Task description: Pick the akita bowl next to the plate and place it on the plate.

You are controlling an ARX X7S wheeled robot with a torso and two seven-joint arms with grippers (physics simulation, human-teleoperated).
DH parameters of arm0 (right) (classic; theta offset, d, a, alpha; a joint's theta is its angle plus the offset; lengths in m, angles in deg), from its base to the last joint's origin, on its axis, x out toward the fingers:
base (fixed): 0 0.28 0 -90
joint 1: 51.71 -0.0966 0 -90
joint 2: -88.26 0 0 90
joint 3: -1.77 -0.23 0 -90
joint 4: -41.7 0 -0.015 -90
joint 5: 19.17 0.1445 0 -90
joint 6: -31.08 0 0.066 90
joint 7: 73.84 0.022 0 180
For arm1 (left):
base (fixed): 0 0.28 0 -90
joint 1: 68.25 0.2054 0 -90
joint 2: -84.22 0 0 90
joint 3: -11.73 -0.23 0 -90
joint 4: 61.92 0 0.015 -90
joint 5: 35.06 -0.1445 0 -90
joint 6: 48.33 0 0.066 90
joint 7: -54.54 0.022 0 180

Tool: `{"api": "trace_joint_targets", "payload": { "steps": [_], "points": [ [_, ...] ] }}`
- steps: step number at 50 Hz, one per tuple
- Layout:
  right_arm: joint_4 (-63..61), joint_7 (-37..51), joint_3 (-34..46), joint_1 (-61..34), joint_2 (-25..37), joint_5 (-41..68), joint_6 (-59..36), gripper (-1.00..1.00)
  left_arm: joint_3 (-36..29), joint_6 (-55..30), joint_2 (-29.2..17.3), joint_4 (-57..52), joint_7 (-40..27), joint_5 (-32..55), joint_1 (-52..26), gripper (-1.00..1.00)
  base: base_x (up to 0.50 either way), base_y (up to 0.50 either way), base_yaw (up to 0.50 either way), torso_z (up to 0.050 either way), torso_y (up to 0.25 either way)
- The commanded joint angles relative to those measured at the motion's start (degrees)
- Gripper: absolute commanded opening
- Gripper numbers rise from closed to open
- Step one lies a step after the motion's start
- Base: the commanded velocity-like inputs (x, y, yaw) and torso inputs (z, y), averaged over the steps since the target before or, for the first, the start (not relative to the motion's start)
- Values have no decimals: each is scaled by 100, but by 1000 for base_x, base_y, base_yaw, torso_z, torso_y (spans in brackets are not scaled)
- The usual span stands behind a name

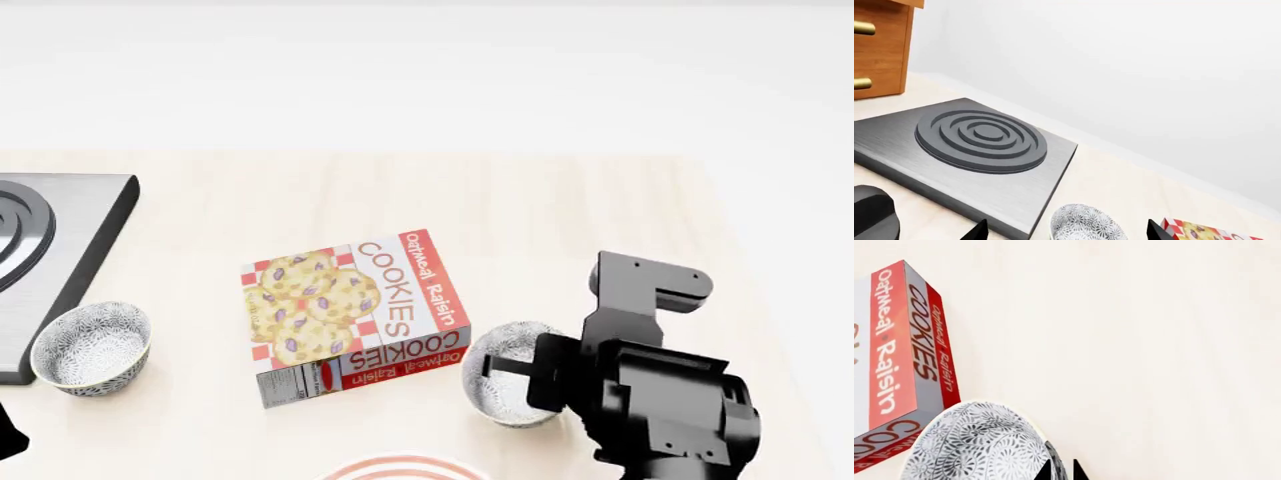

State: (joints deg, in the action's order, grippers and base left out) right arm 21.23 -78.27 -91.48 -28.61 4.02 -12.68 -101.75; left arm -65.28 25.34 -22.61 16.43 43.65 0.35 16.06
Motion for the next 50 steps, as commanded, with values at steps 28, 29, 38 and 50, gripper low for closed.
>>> {"api": "trace_joint_targets", "payload": {
  "steps": [28, 29, 38, 50],
  "points": [
    [-6955, 496, -433, 1204, 21, 484, -4469, -100, -47, -32, -69, -117, -105, 110, 42, 100, 0, 0, 0, 0, 0],
    [-7025, 489, -402, 1206, 33, 505, -4506, -100, -51, -19, -66, -98, -98, 104, 39, 100, 0, 0, 0, 0, 0],
    [-6697, 3527, -420, 1108, 776, 4516, -4707, -100, -64, -23, -78, -118, -126, 115, 44, 100, 0, 0, 0, 0, 0],
    [-6369, 5684, -282, 1227, 1121, 7711, -4679, -100, -77, 11, -88, -109, -136, 124, 52, 100, 0, 0, 0, 0, 0]
  ]
}}
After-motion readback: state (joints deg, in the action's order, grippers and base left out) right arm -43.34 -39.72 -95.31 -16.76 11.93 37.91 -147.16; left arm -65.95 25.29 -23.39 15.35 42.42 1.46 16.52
